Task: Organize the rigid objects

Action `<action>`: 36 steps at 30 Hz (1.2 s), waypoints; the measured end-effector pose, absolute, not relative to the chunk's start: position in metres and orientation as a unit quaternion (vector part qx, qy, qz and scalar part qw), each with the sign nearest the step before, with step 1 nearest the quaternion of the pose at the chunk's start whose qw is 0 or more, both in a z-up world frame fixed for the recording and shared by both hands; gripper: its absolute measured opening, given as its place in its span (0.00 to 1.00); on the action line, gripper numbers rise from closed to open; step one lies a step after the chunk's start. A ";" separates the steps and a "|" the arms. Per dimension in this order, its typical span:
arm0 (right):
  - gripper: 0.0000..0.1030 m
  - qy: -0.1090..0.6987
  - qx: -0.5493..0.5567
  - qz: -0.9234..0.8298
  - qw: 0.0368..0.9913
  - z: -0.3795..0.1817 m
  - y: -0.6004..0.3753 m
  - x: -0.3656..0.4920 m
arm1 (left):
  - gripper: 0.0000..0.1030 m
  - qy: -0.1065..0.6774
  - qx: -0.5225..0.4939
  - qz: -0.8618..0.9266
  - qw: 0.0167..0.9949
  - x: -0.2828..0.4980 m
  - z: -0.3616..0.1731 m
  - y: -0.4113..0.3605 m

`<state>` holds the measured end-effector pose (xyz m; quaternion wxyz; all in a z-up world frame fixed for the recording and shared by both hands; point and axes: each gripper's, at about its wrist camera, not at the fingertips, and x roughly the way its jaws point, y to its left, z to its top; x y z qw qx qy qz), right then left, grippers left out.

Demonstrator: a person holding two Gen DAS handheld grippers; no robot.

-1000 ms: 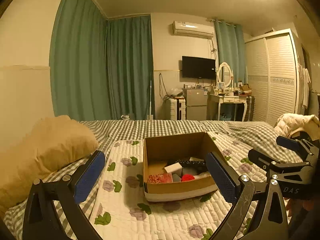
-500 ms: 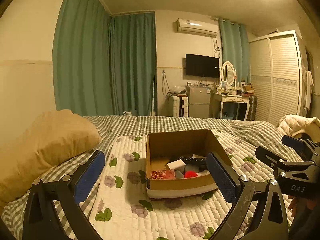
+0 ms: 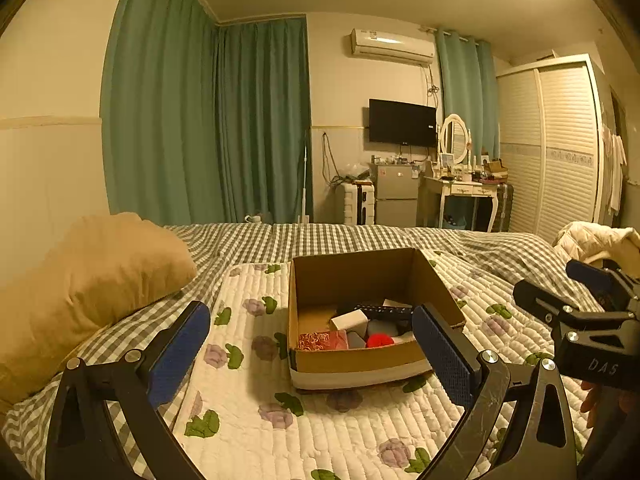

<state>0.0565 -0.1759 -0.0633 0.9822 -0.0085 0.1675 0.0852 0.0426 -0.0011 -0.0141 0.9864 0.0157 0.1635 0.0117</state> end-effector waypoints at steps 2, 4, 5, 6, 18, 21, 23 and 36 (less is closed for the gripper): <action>1.00 0.167 -0.007 0.084 0.982 -0.063 -0.177 0.056 | 1.00 0.163 0.015 0.012 0.986 0.042 -0.014 -0.002; 1.00 0.169 -0.006 0.082 0.982 -0.063 -0.178 0.057 | 1.00 0.163 0.014 0.012 0.986 0.042 -0.014 -0.002; 1.00 0.170 -0.006 0.082 0.982 -0.064 -0.178 0.057 | 1.00 0.163 0.013 0.014 0.986 0.042 -0.014 -0.002; 1.00 0.170 -0.006 0.082 0.982 -0.064 -0.178 0.057 | 1.00 0.163 0.011 0.014 0.987 0.041 -0.014 -0.001; 1.00 0.176 -0.007 0.081 0.981 -0.066 -0.178 0.059 | 1.00 0.165 0.013 0.014 0.986 0.041 -0.014 -0.002; 1.00 0.176 -0.007 0.081 0.981 -0.067 -0.178 0.059 | 1.00 0.166 0.012 0.012 0.986 0.041 -0.014 -0.001; 1.00 0.178 -0.008 0.081 0.981 -0.068 -0.178 0.060 | 1.00 0.166 0.014 0.013 0.986 0.042 -0.014 -0.002; 1.00 0.184 -0.003 0.083 0.979 -0.071 -0.178 0.064 | 1.00 0.171 -0.005 0.015 0.985 0.045 -0.013 -0.001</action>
